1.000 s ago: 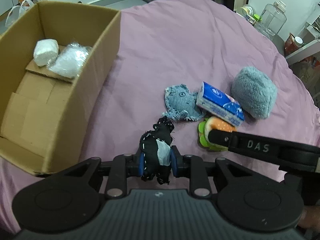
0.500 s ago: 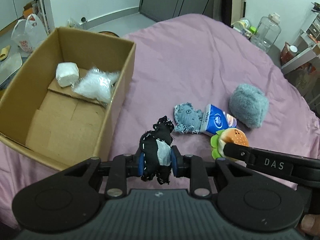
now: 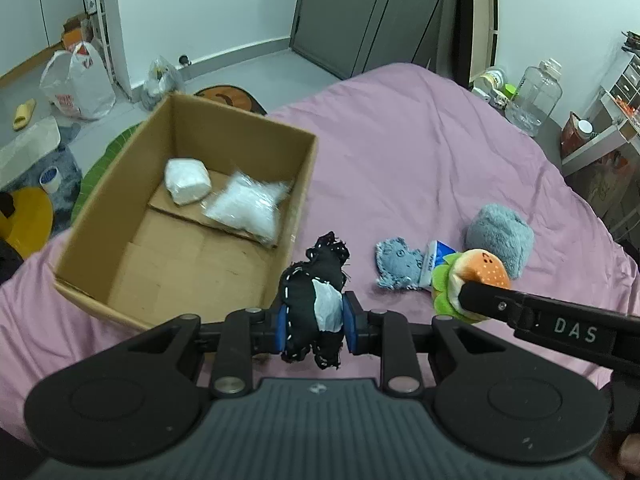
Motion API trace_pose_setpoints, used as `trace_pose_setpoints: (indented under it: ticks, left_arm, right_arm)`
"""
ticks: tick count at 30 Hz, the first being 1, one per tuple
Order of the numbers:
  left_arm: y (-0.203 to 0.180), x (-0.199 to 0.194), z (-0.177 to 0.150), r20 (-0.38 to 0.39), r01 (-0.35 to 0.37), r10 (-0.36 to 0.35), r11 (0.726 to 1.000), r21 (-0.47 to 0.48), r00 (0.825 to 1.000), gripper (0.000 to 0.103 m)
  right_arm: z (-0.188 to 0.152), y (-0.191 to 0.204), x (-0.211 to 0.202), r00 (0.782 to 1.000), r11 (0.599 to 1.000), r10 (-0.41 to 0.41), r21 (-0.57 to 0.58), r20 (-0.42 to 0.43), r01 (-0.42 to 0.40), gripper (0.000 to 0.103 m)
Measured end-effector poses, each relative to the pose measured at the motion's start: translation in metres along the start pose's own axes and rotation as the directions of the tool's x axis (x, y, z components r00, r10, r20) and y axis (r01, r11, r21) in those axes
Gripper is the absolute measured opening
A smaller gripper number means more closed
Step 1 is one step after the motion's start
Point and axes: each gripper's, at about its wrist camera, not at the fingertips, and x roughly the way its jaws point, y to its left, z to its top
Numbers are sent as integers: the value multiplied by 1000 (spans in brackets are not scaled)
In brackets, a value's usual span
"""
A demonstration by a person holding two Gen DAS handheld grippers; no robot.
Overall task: Organize soft objects
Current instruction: 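Carry both plushes into the cardboard box and open both tools to release them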
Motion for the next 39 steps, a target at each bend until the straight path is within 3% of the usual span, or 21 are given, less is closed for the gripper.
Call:
trace_pose_setpoints:
  ticks: [23,39]
  left_arm:
    - [68,-18,21,14,-22,22,1000,-13,1000,26]
    - [99,13,38,-8,-28,28,998,-47,1000,26]
  right_arm:
    - [6,81,9,999,997,45,-64,15,-44,34]
    - [14,106,40,998,996,58,-75,-4,-58,34]
